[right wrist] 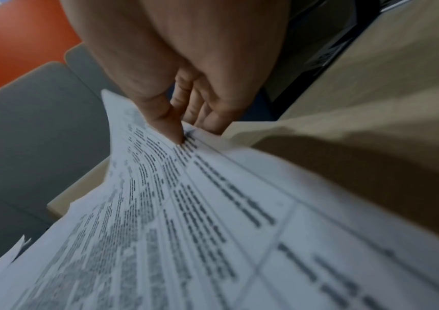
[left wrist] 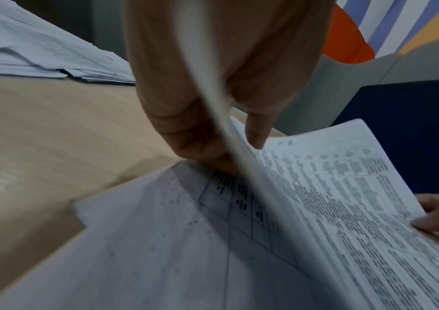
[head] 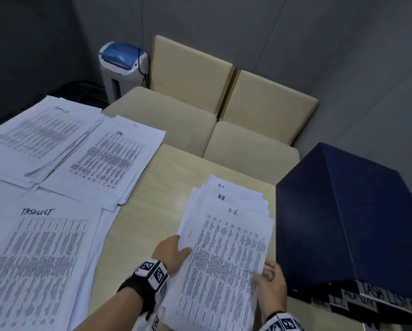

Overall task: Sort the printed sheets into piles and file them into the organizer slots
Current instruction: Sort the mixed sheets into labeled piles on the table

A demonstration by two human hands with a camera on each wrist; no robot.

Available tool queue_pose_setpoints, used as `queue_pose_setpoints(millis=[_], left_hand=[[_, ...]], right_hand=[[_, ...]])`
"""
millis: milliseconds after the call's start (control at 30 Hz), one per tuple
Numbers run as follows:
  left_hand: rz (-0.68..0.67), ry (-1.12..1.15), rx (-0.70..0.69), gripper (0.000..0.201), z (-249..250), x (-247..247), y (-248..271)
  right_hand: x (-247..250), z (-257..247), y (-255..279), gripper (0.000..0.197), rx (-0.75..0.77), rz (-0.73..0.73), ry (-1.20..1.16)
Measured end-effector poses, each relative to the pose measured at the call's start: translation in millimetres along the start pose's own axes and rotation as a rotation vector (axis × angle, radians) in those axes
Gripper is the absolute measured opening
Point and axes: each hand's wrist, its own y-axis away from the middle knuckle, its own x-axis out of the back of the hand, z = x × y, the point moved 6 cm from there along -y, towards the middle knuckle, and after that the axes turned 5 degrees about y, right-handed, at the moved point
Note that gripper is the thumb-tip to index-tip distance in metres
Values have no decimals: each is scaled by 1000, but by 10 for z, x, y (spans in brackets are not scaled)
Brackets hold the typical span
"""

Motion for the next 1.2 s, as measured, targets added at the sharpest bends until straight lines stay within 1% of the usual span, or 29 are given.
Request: queue_pose_setpoints(millis=[33, 67, 100, 167, 267, 333, 367, 400, 433, 467, 500, 533, 600, 667, 700, 733, 800, 833, 867, 900, 933, 967, 1000, 1033, 1100, 1200], left_hand=[[-19, 40, -17, 36, -2, 12, 10], [-24, 72, -45, 26, 6, 37, 11], [-15, 95, -62, 28, 12, 73, 17], [27, 121, -79, 40, 9, 154, 54], [43, 186, -57, 38, -67, 236, 30], [27, 270, -45, 26, -64, 275, 43], [36, 331, -49, 17, -46, 289, 42], [34, 427, -42, 12, -31, 283, 58], [13, 548, -22, 12, -21, 264, 83], [-13, 624, -2, 20, -18, 238, 83], [-61, 645, -2, 30, -1, 203, 93], [-128, 613, -22, 36, 25, 162, 103], [-248, 466, -112, 39, 104, 122, 103], [-274, 312, -183, 42, 154, 95, 92], [-244, 264, -192, 44, 182, 108, 68], [-174, 215, -195, 43, 218, 136, 37], [55, 81, -153, 37, 238, 248, -30], [153, 17, -123, 35, 233, 295, -56], [201, -56, -89, 34, 203, 303, -89], [202, -129, -45, 36, 176, 286, -104], [174, -201, 0, 44, 130, 240, -127], [144, -256, 29, 50, 98, 195, -143], [129, -290, 38, 53, 68, 154, -162], [134, -299, 25, 50, 62, 135, -168], [168, -292, -6, 41, 41, 159, -190], [195, -313, -9, 32, 33, 296, -203]], right_hand=[[-2, -3, 26, 37, -1, -11, -4], [-2, 11, 25, 36, 1, -16, -2], [6, 36, 28, 33, -9, -10, 7], [59, 143, 26, 25, -69, 27, -15], [75, 233, 107, 20, -159, 45, -118], [69, 214, 149, 13, -189, 67, -179], [50, 183, 154, 13, -195, 71, -193], [25, 170, 145, 15, -200, 62, -218], [-17, 146, 145, 18, -202, 33, -256], [-77, 105, 164, 22, -194, -8, -303], [-126, 67, 182, 25, -182, -42, -340], [-160, 31, 197, 26, -172, -65, -371], [-172, -15, 196, 22, -167, -76, -398], [-152, -15, 207, 21, -192, -79, -378], [-118, 9, 193, 20, -210, -58, -355], [-72, 37, 181, 19, -229, -20, -337], [-20, 46, 167, 22, -240, 13, -352], [-7, 45, 143, 29, -232, 7, -374], [2, 42, 135, 38, -225, -1, -386], [13, 37, 127, 45, -220, -10, -384], [19, 34, 114, 48, -215, -27, -371], [15, 10, 105, 47, -203, -65, -363], [3, -5, 103, 43, -200, -106, -363], [-10, -17, 105, 38, -205, -144, -360], [-30, 15, 79, 28, -224, -165, -337], [-52, 64, 30, 21, -260, -182, -347]])
